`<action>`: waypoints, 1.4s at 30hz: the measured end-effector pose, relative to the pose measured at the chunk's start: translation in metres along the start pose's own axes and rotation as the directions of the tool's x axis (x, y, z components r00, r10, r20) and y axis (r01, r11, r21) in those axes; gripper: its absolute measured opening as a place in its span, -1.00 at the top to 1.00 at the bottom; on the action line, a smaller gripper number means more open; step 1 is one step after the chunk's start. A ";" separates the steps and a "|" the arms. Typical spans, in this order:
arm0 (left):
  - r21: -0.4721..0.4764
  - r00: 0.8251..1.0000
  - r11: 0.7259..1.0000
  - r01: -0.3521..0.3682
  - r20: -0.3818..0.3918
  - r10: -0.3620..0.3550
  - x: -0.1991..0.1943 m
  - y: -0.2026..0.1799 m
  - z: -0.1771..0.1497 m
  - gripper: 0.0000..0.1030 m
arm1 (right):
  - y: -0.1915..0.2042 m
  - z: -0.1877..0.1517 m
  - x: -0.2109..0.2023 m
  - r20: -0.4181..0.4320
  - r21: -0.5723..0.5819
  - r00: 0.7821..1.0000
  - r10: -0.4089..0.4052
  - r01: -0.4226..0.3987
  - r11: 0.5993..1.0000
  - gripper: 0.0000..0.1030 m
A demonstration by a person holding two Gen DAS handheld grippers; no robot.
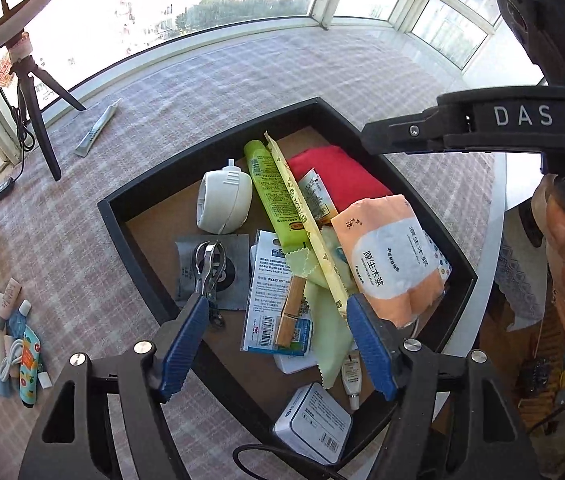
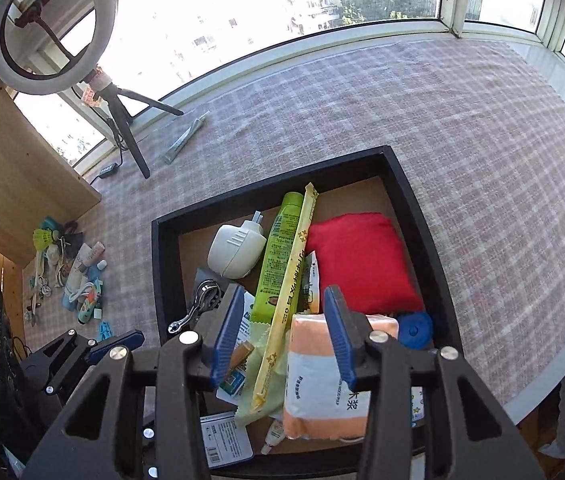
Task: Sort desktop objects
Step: 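Carry the wooden peg and sachet into the black tray and open both grippers, then move both grippers back over the pile toward the sunscreen and hand cream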
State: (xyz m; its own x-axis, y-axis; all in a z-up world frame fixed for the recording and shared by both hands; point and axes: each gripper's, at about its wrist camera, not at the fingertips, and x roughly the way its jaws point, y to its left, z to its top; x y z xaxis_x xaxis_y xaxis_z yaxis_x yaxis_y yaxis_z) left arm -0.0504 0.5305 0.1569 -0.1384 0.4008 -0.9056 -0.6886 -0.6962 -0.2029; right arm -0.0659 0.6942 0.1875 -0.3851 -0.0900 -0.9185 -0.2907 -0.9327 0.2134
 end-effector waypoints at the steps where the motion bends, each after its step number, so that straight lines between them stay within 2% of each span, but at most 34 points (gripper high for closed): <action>1: -0.008 1.000 1.000 -0.004 -0.001 0.004 0.000 0.003 -0.001 -0.34 | 0.001 0.000 0.001 -0.001 -0.003 1.000 0.001 -0.001 1.000 0.20; 8: -0.077 1.000 0.997 -0.027 0.001 0.027 -0.005 0.032 -0.018 -0.35 | 0.023 -0.005 0.010 -0.007 -0.056 1.000 0.000 0.000 0.998 0.20; 17: -0.186 0.993 0.976 -0.115 -0.003 0.117 -0.024 0.099 -0.058 -0.36 | 0.080 -0.009 0.033 -0.033 -0.144 0.999 0.024 -0.028 0.989 0.20; 23: -0.280 0.986 0.946 -0.162 -0.003 0.168 -0.047 0.155 -0.091 -0.36 | 0.133 -0.010 0.046 -0.048 -0.214 0.998 0.051 -0.060 0.975 0.20; 32: -0.416 0.970 0.881 -0.227 -0.018 0.241 -0.083 0.254 -0.151 -0.36 | 0.213 -0.017 0.068 -0.088 -0.289 0.993 0.084 -0.106 0.952 0.20; 38: -0.465 0.958 0.842 -0.274 -0.055 0.282 -0.093 0.312 -0.183 -0.34 | 0.256 -0.016 0.087 -0.114 -0.313 0.990 0.084 -0.116 0.943 0.20; 42: -0.481 0.957 0.832 -0.275 -0.059 0.283 -0.092 0.335 -0.188 -0.33 | 0.281 -0.011 0.103 -0.141 -0.338 0.987 0.073 -0.117 0.934 0.20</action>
State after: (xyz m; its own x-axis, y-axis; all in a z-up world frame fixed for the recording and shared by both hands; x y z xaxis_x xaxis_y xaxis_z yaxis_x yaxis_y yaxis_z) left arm -0.1346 0.1483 0.1017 -0.2849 0.1518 -0.9465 -0.1926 -0.9763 -0.0986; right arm -0.1772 0.4188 0.1494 -0.2776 -0.2060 -0.9384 0.0693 -0.9785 0.1943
